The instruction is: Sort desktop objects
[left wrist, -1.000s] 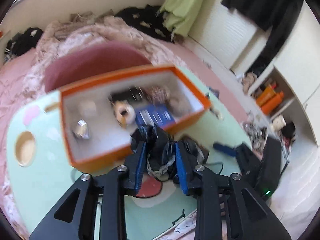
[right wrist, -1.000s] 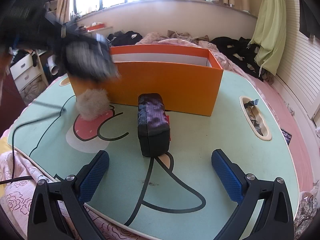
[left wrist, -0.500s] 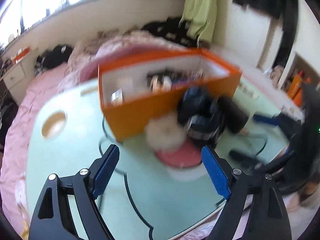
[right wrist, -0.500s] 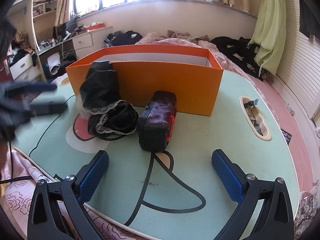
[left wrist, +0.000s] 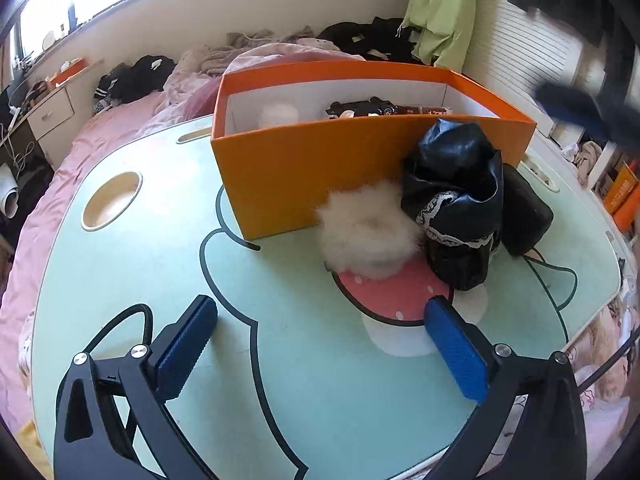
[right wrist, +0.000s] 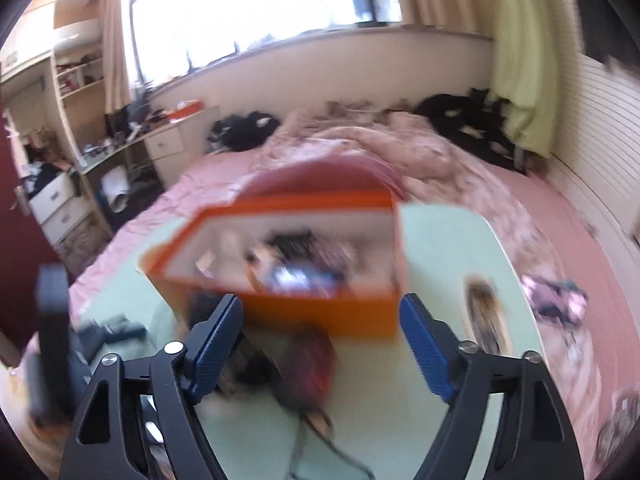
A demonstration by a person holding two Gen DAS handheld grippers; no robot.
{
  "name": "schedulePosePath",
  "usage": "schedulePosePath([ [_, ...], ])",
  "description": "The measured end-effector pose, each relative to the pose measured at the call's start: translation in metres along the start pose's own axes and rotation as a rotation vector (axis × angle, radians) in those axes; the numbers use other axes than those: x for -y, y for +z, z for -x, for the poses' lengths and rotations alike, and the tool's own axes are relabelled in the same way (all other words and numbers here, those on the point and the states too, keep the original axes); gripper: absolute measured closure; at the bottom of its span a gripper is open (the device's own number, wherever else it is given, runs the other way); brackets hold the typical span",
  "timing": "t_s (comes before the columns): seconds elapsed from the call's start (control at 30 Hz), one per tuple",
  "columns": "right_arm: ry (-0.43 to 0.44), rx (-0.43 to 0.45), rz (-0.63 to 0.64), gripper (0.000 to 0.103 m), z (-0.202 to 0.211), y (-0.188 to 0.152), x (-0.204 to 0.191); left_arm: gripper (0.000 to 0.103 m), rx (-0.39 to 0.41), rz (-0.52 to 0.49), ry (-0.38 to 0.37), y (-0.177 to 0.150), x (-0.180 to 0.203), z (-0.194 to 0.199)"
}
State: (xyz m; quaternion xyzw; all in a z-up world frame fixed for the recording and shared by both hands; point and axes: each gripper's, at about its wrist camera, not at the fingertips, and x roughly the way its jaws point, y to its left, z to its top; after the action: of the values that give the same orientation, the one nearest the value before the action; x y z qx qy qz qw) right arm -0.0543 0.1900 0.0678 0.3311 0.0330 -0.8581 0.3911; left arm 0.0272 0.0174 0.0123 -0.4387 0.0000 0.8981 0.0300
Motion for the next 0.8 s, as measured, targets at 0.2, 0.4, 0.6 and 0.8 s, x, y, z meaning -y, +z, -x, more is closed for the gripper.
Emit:
schedulePosePath([
  [0.2, 0.101, -0.334, 0.019, 0.043, -0.102, 0.063, -0.022, 0.000, 0.002, 0.006, -0.003, -0.002, -0.003, 0.000],
  [0.4, 0.023, -0.520, 0.062, 0.049, -0.170, 0.055, -0.046, 0.001, 0.021, -0.008, -0.013, -0.004, -0.007, 0.001],
  [0.6, -0.064, -0.530, 0.138, 0.061, -0.186, 0.042, -0.053, 0.005, 0.031, -0.016, -0.023, -0.005, -0.010, 0.003],
  [0.8, 0.102, -0.255, 0.019, 0.061, -0.114, 0.047, -0.034, 0.015, 0.059, 0.018, -0.047, -0.004, -0.021, 0.008],
])
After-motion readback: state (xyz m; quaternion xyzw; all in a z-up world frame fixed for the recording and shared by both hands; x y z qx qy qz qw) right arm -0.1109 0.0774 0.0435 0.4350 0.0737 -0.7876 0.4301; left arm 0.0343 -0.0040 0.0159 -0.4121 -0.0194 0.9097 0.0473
